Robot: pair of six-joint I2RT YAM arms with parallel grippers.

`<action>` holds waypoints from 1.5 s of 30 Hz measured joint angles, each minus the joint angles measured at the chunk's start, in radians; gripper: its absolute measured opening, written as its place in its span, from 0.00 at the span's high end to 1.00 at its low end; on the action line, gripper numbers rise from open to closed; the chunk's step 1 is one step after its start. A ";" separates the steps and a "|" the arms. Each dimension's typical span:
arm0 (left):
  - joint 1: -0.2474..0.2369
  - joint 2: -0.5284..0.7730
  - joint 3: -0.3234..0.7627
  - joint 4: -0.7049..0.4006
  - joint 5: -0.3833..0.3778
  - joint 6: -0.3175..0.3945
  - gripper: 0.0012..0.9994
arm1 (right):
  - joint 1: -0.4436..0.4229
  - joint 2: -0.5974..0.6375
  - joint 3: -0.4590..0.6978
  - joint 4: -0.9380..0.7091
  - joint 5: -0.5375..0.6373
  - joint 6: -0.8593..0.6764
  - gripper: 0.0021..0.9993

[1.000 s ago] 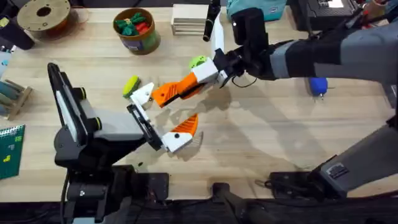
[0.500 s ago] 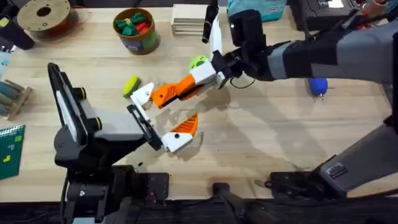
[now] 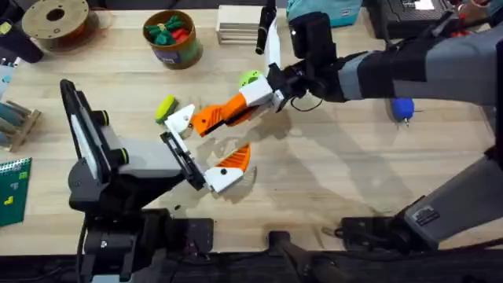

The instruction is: Pick up the gripper from the table and insert it into the empty holder that is missing its gripper. Then pick up a screw, insert it into the mounting hole, and use the screwdriver to tighten it. Finally, clean up the table by picking up the vegetable and placing it into the bucket.

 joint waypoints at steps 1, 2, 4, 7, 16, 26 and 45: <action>0.000 0.000 0.000 0.000 0.000 0.000 0.07 | 0.000 0.000 0.003 -0.001 0.000 0.003 1.00; 0.000 0.000 0.000 0.000 0.000 0.000 0.07 | 0.001 0.000 0.008 -0.001 0.001 0.004 1.00; 0.000 0.000 0.000 0.000 0.000 0.002 0.07 | 0.005 0.000 0.023 -0.001 0.007 0.008 1.00; 0.000 0.000 0.000 0.000 -0.003 0.008 0.07 | 0.016 0.000 0.036 -0.002 0.017 0.015 1.00; 0.000 0.000 0.000 0.000 -0.006 0.007 0.07 | 0.028 0.017 0.041 -0.002 0.024 0.018 1.00; 0.000 0.002 0.000 -0.002 -0.001 -0.012 0.07 | 0.039 0.101 0.088 0.009 -0.016 0.026 1.00; 0.006 0.002 0.000 0.000 -0.020 -0.009 0.07 | 0.078 0.111 0.135 0.005 0.026 0.105 1.00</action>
